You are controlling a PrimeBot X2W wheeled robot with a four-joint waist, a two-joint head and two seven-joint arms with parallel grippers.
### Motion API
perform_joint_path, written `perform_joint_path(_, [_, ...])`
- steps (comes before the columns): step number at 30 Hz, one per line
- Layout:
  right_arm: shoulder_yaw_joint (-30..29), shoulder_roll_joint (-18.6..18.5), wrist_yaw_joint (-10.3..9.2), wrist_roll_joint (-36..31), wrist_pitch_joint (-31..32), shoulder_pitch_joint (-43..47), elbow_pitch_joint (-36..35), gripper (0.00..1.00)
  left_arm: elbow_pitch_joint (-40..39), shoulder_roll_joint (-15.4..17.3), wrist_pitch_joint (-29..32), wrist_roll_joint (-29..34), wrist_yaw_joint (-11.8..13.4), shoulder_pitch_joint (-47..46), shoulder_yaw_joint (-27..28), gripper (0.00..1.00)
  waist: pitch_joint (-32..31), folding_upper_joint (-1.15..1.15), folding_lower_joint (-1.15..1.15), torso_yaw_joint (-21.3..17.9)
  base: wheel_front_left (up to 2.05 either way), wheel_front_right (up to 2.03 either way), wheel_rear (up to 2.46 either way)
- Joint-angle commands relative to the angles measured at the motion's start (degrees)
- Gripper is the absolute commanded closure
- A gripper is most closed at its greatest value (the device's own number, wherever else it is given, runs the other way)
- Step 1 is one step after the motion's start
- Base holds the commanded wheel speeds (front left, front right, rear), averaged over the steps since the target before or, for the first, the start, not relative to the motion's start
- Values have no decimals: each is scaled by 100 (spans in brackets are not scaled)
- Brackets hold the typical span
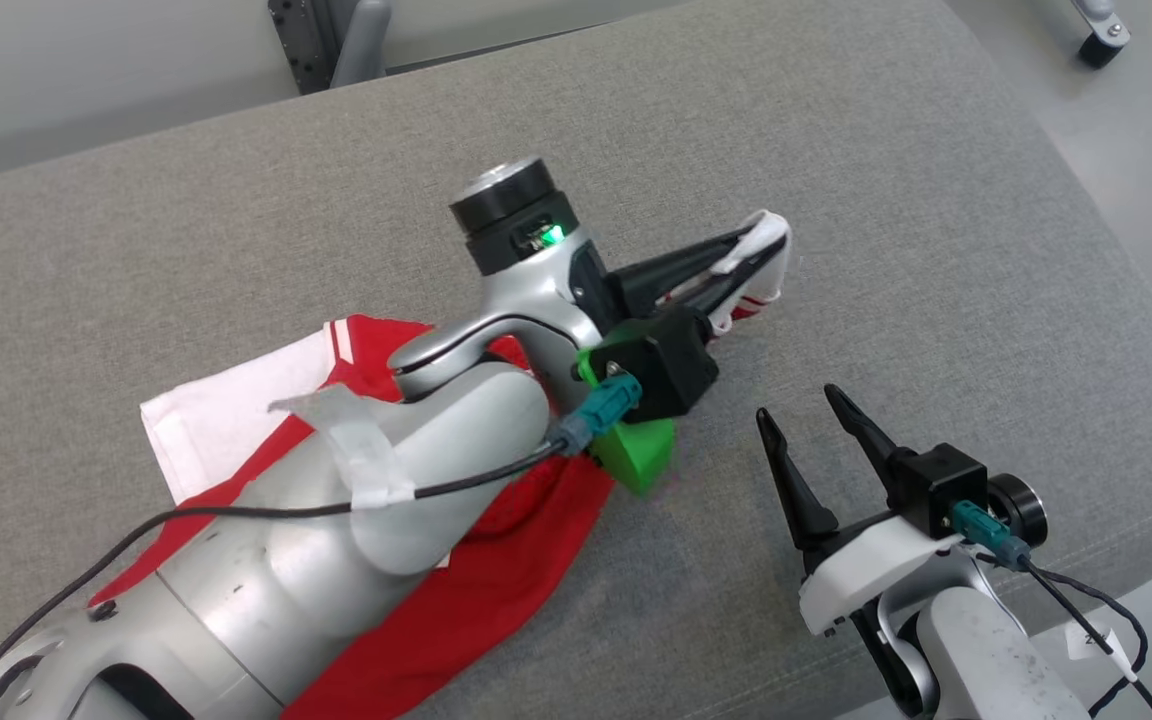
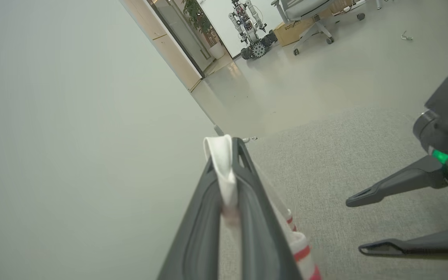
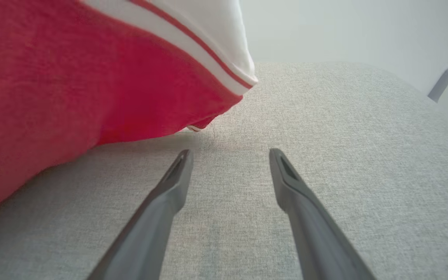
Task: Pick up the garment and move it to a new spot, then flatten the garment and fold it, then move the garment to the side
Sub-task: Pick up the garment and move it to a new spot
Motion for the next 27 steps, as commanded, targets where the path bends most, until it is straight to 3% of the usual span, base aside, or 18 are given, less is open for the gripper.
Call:
perform_joint_path(1, [-6,7,-2,29,-18,-40,-21,0,88,65,-5,-20,13,52,86,91,55,-1,0,-49,0,0,0])
perform_joint_path(2, [-24,12,-2,29,-18,-36,-23,0,107,59,-5,-39,8,121,137,51,51,-1,0,-36,0,0,0])
perform_joint_path(3, [-52,13,-2,24,-18,-28,-24,0,139,66,-5,-38,4,181,177,0,41,-1,0,-10,0,0,0])
perform_joint_path(14, [-72,-18,-2,-12,-18,71,-2,0,54,101,-5,-246,207,1134,1094,0,-271,-1,0,476,0,0,0])
perform_joint_path(27, [-63,-95,-2,15,-18,350,61,0,-95,353,-5,-544,470,3423,3176,0,-799,-1,0,1067,0,0,0])
